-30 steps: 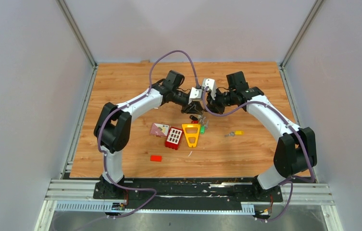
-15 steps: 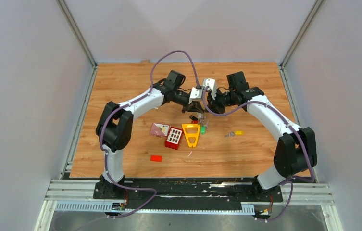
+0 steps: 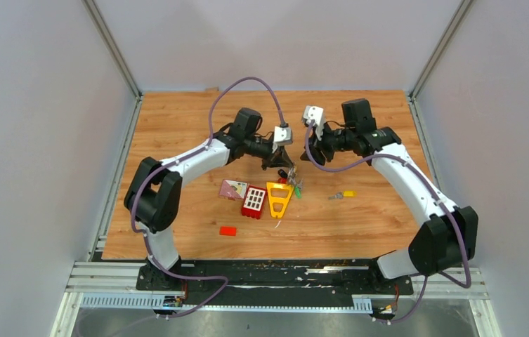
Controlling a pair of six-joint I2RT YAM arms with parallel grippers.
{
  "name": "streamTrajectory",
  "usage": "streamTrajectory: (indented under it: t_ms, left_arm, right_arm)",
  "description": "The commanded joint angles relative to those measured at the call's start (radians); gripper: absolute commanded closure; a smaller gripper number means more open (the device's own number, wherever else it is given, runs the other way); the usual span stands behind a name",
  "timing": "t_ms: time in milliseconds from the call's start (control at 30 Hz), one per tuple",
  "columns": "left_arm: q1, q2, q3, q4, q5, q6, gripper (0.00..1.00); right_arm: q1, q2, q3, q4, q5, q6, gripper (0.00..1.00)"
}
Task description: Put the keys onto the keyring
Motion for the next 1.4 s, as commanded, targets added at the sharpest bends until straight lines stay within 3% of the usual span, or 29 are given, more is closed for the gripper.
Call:
streamTrajectory:
  t_ms: [0,133,400,633,933,1367]
  left_arm:
    - [-0.004,-0.161,-0.037,0.233,-0.054,-0.282,1.00]
    - [-0.004,-0.237,-0.074,0.330,-0.092,-0.452,1.00]
    - [-0.004,-0.344,-0.111,0.389,-0.111,-0.653,1.00]
    - [-0.007,-0.465,-0.186,0.353,-0.156,-0.648,1.00]
    - [-0.034,-0.511,-0.255,0.351,-0.201,-0.674,1.00]
    - [-0.059,-0.526,-0.297,0.395,-0.232,-0.716,1.00]
  right_arm:
    - [-0.008,-0.116,0.085,0.018,-0.029,0.073,0.58]
    - [-0.007,-0.173,0.068,0.064,-0.076,0.123,0.48]
    - [-0.005,-0.184,0.063,0.126,-0.174,0.199,0.48]
    - [0.005,-0.204,0.039,0.172,-0.279,0.231,0.52]
    - [0.032,-0.183,0.011,0.206,-0.359,0.259,0.60]
    - [0.045,-0.170,-0.043,0.233,-0.326,0.254,0.67]
